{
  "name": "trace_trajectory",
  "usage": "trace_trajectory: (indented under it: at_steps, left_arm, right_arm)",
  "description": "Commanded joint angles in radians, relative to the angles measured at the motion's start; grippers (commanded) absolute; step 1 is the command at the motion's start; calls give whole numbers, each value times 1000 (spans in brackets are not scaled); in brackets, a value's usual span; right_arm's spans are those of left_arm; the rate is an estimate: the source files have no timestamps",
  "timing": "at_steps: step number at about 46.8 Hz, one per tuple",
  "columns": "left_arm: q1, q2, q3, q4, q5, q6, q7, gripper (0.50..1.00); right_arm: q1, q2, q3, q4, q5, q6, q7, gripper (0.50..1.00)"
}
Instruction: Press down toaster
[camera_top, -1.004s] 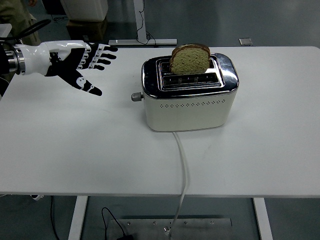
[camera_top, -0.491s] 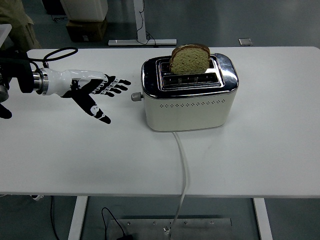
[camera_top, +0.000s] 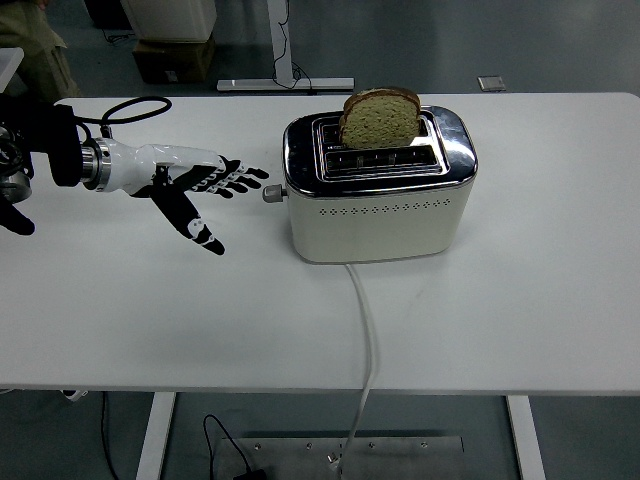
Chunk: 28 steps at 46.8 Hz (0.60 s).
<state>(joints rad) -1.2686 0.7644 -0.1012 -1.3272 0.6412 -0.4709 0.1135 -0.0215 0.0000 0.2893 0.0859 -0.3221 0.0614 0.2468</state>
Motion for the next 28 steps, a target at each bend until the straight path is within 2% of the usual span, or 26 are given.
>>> trace_trajectory:
  at_steps: [1,28]
  left_arm:
    - [0,6,0,-1,0,0,0,1000]
    - [-28,-4,52,11,11,-3,0,1000]
  right_arm:
    - [0,0,-1,0,0,0,0,998]
    - [0,0,-1,0,0,0,0,998]
